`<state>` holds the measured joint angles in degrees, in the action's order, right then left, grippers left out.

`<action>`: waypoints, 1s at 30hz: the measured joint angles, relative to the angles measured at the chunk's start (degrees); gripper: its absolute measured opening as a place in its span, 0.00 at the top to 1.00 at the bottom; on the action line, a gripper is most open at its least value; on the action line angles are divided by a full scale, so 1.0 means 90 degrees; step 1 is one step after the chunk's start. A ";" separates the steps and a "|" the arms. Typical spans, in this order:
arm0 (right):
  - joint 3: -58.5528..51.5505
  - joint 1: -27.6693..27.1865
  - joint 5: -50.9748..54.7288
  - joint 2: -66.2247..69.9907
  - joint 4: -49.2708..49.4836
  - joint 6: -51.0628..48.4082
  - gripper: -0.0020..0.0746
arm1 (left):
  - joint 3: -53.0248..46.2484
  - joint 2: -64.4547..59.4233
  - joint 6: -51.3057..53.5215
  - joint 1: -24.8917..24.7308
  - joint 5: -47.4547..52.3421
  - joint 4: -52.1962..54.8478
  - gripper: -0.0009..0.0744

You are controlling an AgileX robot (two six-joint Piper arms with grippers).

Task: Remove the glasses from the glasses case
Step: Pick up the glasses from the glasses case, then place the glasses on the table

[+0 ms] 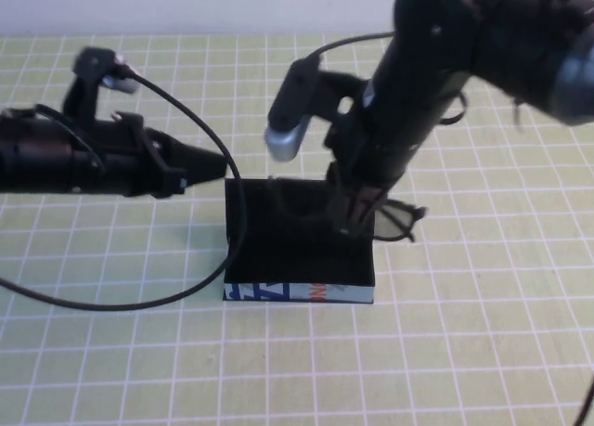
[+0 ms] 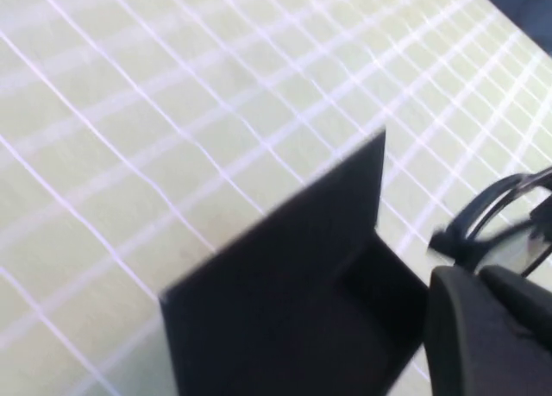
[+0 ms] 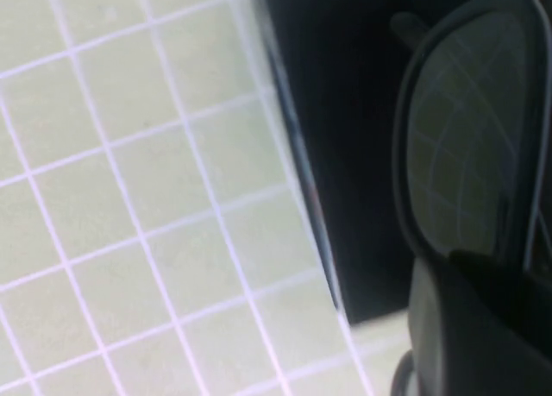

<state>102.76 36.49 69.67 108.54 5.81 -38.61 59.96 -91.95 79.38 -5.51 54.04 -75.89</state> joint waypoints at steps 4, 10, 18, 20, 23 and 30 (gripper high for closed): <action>-0.0697 -0.0365 -0.0224 -0.0654 -0.0165 0.0902 0.91 | -0.0231 0.0857 -0.0046 0.0000 -0.0535 0.0079 0.99; -0.2673 -0.1275 -0.1338 -0.1758 -0.0205 0.2254 0.91 | -0.0511 0.1841 -0.0143 0.0000 -0.0721 0.0175 0.99; -0.4718 -0.1960 -0.2942 -0.2037 0.0444 0.3770 0.91 | -0.0839 0.2244 -0.0307 0.0000 -0.0673 0.0369 0.99; -0.4958 -0.1957 -0.3248 -0.1914 0.0662 0.3825 0.91 | -0.0881 0.2254 -0.0307 0.0000 -0.0632 0.0384 0.99; -0.5074 -0.1957 -0.3672 -0.1633 0.1062 0.3861 0.91 | -0.0934 0.2254 -0.0357 0.0000 -0.0587 0.0396 0.99; -0.5074 -0.1957 -0.4198 -0.0993 0.1564 0.3861 0.91 | -0.0944 0.2254 -0.0563 0.0000 -0.0453 0.0481 0.99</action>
<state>57.10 18.88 31.89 99.60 19.89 -3.86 51.47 -71.66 74.32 -5.51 49.97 -71.56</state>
